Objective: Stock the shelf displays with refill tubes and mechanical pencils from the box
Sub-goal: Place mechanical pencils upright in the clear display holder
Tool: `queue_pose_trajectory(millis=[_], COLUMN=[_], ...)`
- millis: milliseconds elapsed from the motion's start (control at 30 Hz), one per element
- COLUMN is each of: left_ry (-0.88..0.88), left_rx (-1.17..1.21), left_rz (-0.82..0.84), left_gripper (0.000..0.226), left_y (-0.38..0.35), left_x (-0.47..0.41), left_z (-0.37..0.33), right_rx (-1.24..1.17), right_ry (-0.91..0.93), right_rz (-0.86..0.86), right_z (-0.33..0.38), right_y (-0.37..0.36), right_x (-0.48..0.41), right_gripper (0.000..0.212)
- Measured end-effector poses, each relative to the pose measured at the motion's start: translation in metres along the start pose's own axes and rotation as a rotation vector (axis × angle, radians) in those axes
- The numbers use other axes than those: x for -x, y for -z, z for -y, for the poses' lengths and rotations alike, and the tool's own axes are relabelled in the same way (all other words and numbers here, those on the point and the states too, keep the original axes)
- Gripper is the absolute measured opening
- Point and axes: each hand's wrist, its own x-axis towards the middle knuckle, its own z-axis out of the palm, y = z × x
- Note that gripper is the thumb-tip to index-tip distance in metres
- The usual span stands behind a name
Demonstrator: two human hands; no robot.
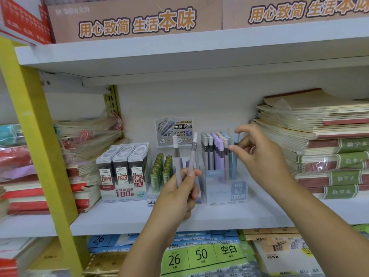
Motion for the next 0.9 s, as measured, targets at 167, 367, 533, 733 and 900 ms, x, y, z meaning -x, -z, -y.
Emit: queue_pose_trajectory(millis=[167,367,533,733,900], left_ry=[0.002,-0.012,-0.025,0.028,0.029], left_rx=[0.016,0.045,0.034,-0.031,-0.092], left_rz=[0.020,0.070,0.128,0.039,-0.092], left_gripper=[0.024,0.024,0.029,0.019,0.016], left_y=[0.000,0.000,-0.003,0.005,0.019], left_x=[0.001,0.003,0.005,0.005,0.002], left_z=[0.000,-0.005,-0.008,-0.004,0.000], right_rx=[0.159,-0.060,-0.568,-0.617,-0.388], right_ry=[-0.040,-0.020,-0.187,-0.166,-0.001], right_rz=[0.077,-0.043,0.249,0.125,-0.062], right_z=[-0.009,0.023,0.059,0.062,0.049], right_y=[-0.004,0.007,-0.002,-0.007,0.001], right_x=[-0.002,-0.001,0.003,0.000,-0.012], right_gripper=[0.024,0.018,0.031,0.027,0.030])
